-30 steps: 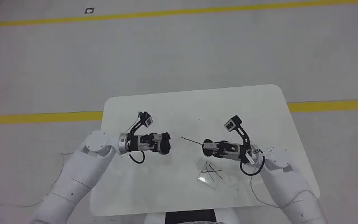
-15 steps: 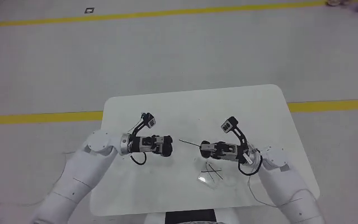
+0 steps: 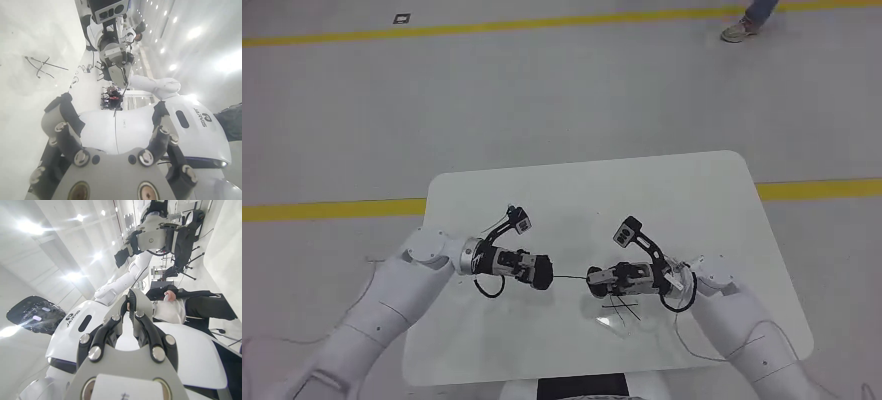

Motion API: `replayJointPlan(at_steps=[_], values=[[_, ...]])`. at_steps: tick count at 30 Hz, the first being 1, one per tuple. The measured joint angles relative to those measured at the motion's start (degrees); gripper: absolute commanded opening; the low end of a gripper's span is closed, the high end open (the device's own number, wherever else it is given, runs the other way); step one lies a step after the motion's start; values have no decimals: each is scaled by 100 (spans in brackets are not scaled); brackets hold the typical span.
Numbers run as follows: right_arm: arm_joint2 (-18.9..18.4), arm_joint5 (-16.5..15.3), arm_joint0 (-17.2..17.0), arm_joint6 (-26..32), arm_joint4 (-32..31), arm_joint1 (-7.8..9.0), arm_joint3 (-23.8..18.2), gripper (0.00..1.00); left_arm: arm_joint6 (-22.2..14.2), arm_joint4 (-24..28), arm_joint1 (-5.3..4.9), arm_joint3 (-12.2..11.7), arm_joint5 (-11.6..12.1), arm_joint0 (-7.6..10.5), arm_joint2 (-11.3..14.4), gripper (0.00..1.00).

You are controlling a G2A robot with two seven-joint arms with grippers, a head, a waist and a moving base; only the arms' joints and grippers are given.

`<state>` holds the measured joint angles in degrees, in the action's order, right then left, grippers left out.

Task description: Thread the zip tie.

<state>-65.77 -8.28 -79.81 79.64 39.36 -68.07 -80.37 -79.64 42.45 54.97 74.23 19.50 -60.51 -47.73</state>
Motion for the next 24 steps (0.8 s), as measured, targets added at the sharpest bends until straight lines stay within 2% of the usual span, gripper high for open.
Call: replayJointPlan(at_steps=[9,13,20,24], values=[[-3,2,-4,-4,-7,-1,-5,0,2,-9,1,8,-6,-4,-3,100],[99,38,-29,-219,-18,-13,-55,0,35,-30,17,95,-10,-41,65,100],[343,-118,122,-298,87,-64,143,0,0,213,66,55,-2,96,311,100],[459,-242,193,-344,158,-95,254,0,0,278,93,179,-2,189,529,100]])
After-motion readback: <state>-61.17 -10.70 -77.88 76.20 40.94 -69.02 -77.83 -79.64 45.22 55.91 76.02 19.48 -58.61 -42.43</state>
